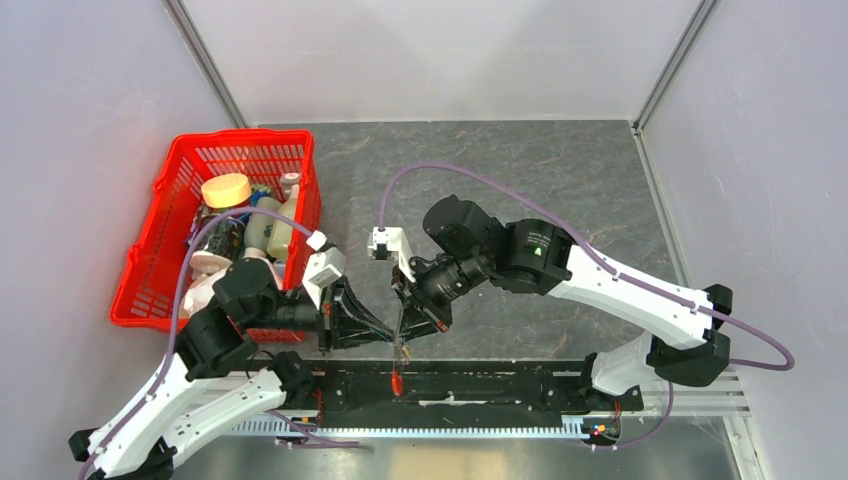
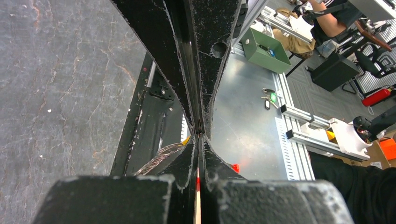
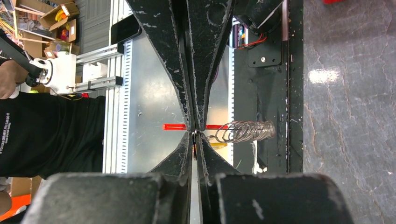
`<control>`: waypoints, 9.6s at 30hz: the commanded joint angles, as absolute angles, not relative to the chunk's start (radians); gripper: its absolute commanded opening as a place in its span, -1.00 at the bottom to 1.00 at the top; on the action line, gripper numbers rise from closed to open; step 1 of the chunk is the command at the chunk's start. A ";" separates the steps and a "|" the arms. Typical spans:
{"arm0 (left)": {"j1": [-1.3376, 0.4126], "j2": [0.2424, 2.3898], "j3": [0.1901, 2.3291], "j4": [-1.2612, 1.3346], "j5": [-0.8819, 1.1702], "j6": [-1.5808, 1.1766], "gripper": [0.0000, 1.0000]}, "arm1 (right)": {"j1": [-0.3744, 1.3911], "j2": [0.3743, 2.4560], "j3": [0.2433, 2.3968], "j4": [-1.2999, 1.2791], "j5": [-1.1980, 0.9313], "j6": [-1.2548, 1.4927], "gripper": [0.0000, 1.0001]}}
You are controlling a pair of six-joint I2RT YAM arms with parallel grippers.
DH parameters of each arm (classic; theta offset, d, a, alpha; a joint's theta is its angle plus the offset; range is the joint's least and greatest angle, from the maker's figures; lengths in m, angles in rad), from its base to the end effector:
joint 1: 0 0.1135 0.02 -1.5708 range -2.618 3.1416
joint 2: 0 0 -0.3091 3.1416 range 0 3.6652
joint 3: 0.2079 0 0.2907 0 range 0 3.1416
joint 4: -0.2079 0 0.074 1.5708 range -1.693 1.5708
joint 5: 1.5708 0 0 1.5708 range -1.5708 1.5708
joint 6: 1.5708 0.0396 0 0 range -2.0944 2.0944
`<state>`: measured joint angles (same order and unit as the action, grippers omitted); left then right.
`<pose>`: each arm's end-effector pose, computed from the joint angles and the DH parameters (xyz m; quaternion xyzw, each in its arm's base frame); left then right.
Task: Put the keys on the keyring
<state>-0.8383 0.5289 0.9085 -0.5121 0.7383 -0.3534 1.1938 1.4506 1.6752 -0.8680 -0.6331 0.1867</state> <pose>0.0454 -0.0903 0.4170 0.3992 0.6241 -0.5695 0.3561 0.1003 0.3170 0.4787 -0.5321 0.6773 0.4853 0.1505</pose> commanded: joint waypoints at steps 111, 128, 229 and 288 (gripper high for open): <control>-0.841 0.434 0.784 -0.170 0.598 -0.504 -0.61 | 1.195 1.058 1.327 -0.722 -0.174 0.279 -0.51; -0.841 0.520 0.769 -0.173 0.604 -0.443 -0.41 | 1.182 0.846 0.840 -0.850 0.199 0.832 0.03; -0.841 0.517 0.753 -0.131 0.580 -0.491 -0.25 | 1.183 1.029 0.901 -0.844 0.280 0.748 -1.00; -0.842 0.673 0.680 0.453 0.794 -0.718 -0.15 | 1.189 1.253 1.743 -0.933 -0.427 0.030 -1.00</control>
<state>-0.8383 0.6697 0.6830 0.3779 0.7658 -0.6754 1.1854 1.2503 1.6970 -1.0004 -0.4500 0.0006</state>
